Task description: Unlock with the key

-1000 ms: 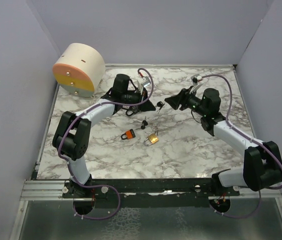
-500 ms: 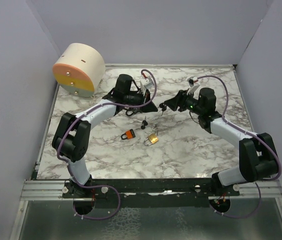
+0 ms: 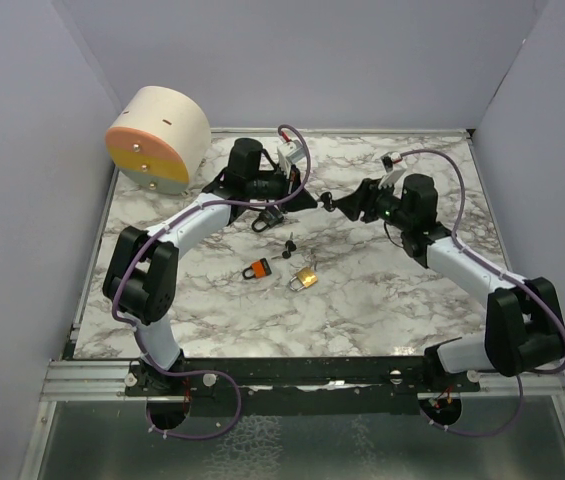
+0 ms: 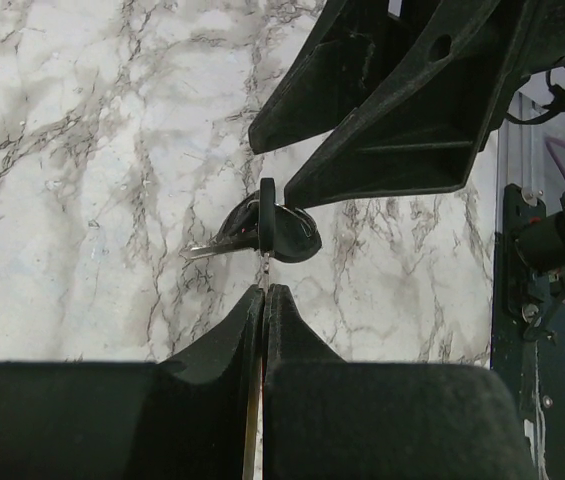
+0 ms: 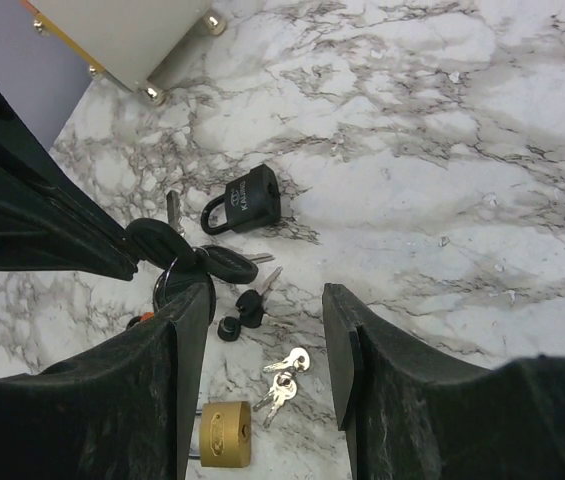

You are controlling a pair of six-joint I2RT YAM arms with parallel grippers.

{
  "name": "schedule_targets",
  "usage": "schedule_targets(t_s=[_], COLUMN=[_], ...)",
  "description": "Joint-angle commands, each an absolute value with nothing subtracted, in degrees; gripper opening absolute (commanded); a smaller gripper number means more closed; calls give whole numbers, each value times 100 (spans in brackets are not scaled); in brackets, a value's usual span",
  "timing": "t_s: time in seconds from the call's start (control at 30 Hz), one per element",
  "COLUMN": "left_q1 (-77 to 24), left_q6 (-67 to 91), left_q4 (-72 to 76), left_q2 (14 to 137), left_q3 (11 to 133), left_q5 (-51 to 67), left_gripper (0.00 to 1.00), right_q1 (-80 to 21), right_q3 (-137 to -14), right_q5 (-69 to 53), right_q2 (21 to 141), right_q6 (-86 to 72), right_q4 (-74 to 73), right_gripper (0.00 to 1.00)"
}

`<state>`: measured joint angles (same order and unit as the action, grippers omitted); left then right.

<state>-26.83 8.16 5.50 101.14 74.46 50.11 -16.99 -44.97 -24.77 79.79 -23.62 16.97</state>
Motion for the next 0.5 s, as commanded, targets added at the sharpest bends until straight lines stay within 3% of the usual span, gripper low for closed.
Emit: schedule_targets(t_s=[0.0, 0.17, 0.47], left_q1=[-2637, -2637, -2636], left_q6=[863, 834, 1135], left_q4=[894, 913, 1415], left_q2=[9965, 9933, 10009], left_q3=[7579, 7479, 7250], left_q5=[5022, 5275, 5909], left_gripper=[0, 0, 0], right_q1=[-1685, -1655, -1591], right_q3=[-4576, -4366, -4175], right_q5=[-1926, -1747, -2924], right_q2=[7622, 7254, 7291], right_q6=[-2252, -2385, -2613], right_q4=[1410, 1786, 2795], right_gripper=[50, 50, 49])
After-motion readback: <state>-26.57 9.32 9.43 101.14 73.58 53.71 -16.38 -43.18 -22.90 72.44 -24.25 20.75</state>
